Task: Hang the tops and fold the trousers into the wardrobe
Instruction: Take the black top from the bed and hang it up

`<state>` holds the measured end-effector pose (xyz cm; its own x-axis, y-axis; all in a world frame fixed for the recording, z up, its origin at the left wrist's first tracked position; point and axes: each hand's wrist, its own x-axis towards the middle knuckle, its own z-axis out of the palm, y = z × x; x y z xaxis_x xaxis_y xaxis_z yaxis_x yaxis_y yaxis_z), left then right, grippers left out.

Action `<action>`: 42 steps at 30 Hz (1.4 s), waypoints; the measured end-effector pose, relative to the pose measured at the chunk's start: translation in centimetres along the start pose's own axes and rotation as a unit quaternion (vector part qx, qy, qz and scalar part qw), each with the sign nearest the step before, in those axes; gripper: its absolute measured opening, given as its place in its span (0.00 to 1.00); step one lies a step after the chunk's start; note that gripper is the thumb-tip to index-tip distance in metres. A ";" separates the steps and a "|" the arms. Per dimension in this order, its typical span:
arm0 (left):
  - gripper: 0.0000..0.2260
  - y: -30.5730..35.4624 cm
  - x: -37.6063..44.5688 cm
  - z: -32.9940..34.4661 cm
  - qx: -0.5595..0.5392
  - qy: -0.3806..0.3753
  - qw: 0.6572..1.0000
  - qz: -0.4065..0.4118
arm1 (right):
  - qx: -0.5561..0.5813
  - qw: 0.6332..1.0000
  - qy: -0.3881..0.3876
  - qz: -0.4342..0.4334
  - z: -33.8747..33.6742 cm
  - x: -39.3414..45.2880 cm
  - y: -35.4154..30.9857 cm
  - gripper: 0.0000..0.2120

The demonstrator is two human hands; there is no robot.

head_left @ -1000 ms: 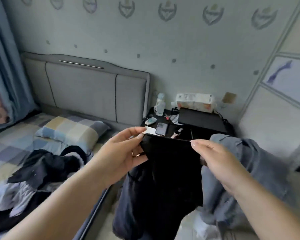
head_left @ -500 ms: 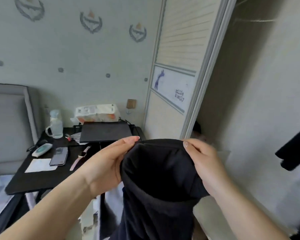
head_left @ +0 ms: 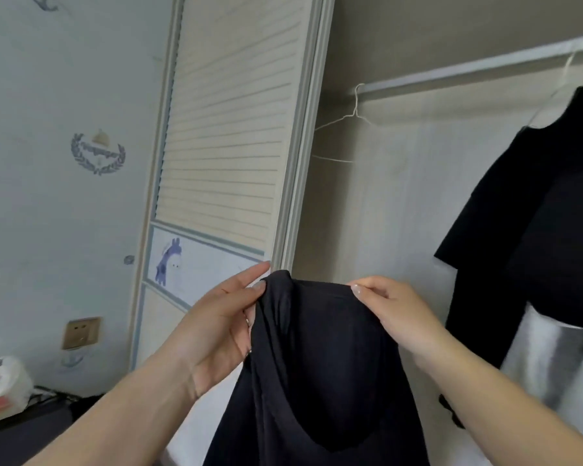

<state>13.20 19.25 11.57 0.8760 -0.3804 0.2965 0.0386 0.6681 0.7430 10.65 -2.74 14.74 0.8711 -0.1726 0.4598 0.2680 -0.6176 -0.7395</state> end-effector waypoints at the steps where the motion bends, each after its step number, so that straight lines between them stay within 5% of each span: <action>1: 0.16 0.4 1.7 0.5 -0.003 -0.013 1.000 0.000 | -0.023 1.000 0.010 0.001 -0.6 1.2 -0.4 0.09; 12: 0.11 3.0 14.8 4.7 -0.025 -0.069 0.997 0.036 | -0.204 0.978 0.041 0.004 -5.0 12.4 -1.7 0.08; 21: 0.11 7.6 24.0 7.8 0.031 -0.108 0.981 0.159 | -0.131 0.983 0.086 -0.099 -4.8 28.9 -4.7 0.05; 28: 0.12 9.1 29.0 9.6 0.110 -0.117 0.958 0.237 | -0.165 0.968 0.111 -0.151 -2.2 42.8 -6.3 0.27; 35: 0.15 9.6 32.1 9.0 0.190 -0.073 0.938 0.280 | -0.130 0.970 0.110 -0.172 -0.5 52.0 -5.1 0.32; 42: 0.15 9.5 32.8 9.0 0.227 -0.050 0.920 0.314 | -0.170 0.970 0.016 -0.172 2.1 56.5 -4.4 0.41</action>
<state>37.96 7.34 33.79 0.6067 -0.0827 0.7906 -0.6856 0.4489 0.5731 59.57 -8.15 42.89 0.7392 0.0689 0.6700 0.3849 -0.8595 -0.3363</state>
